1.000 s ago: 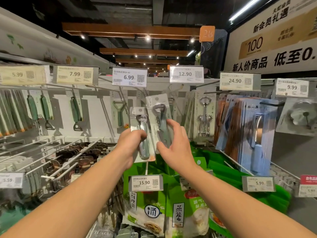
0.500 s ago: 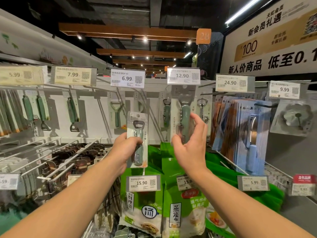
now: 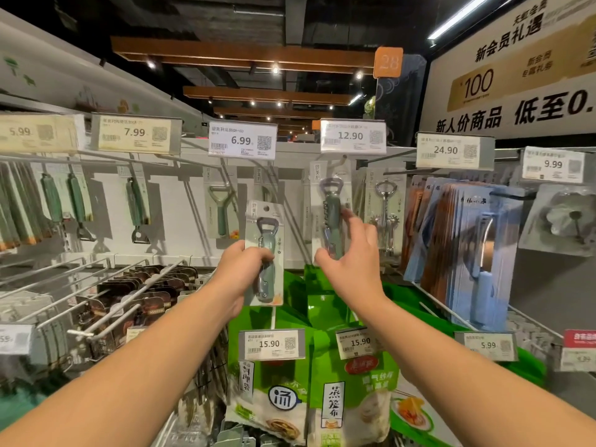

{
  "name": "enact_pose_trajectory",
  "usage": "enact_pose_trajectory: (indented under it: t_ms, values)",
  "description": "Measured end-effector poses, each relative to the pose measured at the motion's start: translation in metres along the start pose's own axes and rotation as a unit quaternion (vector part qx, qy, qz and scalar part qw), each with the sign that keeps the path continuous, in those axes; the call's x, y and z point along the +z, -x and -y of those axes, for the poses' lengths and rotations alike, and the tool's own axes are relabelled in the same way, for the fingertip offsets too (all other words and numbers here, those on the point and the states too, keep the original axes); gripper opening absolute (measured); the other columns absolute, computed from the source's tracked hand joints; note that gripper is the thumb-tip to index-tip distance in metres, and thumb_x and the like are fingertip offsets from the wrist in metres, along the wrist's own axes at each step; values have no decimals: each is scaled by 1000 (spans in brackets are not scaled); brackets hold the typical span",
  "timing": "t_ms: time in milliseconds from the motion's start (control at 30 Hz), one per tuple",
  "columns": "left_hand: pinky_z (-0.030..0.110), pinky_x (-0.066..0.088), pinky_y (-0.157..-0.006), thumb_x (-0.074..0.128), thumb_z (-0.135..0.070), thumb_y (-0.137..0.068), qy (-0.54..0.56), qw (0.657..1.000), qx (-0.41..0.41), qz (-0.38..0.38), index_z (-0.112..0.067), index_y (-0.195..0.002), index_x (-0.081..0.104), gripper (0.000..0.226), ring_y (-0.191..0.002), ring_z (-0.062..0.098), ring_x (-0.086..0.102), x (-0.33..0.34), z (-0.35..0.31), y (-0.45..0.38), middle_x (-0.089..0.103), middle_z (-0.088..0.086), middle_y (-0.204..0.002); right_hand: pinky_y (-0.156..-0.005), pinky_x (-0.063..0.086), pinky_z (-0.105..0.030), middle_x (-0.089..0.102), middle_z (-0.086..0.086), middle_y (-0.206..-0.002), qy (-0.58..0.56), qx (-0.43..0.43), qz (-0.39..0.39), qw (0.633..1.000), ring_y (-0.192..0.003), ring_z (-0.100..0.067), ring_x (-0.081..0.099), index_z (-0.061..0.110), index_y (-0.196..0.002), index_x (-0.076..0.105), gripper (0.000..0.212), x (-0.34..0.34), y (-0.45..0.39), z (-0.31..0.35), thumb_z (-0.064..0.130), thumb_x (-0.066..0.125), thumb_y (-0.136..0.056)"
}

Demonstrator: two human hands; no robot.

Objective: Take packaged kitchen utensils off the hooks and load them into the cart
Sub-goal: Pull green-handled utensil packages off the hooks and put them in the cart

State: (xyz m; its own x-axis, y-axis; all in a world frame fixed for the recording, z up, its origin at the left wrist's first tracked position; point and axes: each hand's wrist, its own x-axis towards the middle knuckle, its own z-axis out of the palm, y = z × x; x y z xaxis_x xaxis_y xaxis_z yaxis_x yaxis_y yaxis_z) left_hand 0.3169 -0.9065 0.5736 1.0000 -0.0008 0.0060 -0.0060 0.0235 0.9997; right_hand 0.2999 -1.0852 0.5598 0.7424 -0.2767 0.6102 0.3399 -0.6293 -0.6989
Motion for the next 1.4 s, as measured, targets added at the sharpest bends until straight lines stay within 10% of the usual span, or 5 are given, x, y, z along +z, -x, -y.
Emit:
enact_pose_trajectory:
  t_ms: [267,433,700,867,1400]
  values:
    - [64,48,-106,63,-24,-66,34,999,-1,4,-15,-113,63,48,-118,40,63,5,7,-29,68,19,-119,-54,52,-17,31,1,-164,-44,88,122,988,-67,-9,61,37,-160,24,101,20,-70,-22,-4,75,-84]
    - [61,41,-115,67,-21,-71,55,998,-5,34,-20,-148,50,79,-127,35,58,8,7,-39,65,11,-133,-69,58,-33,30,-2,-164,-57,120,149,980,-78,-24,64,40,-158,26,97,30,-101,-34,-11,66,-87]
    - [43,62,-81,60,-2,-99,48,998,6,41,-18,-124,66,30,-98,26,74,4,4,-50,77,10,-114,-90,48,-21,49,0,-144,-4,58,28,998,-119,-16,56,26,-154,35,61,32,-72,-28,11,58,-100]
    - [34,60,-67,70,-7,-97,56,998,38,12,-23,-103,63,18,-93,24,74,7,7,-52,75,6,-103,-94,51,-26,55,5,-127,35,-108,134,985,-109,-6,57,22,-141,44,67,46,-23,-16,52,69,-87]
    - [34,52,-68,51,-31,-110,-126,981,129,71,-19,-118,65,20,-90,17,67,-11,-2,-25,69,3,-100,-94,27,3,49,3,-122,-18,-133,-63,989,-109,3,44,13,-134,49,53,11,10,-11,22,76,-89]
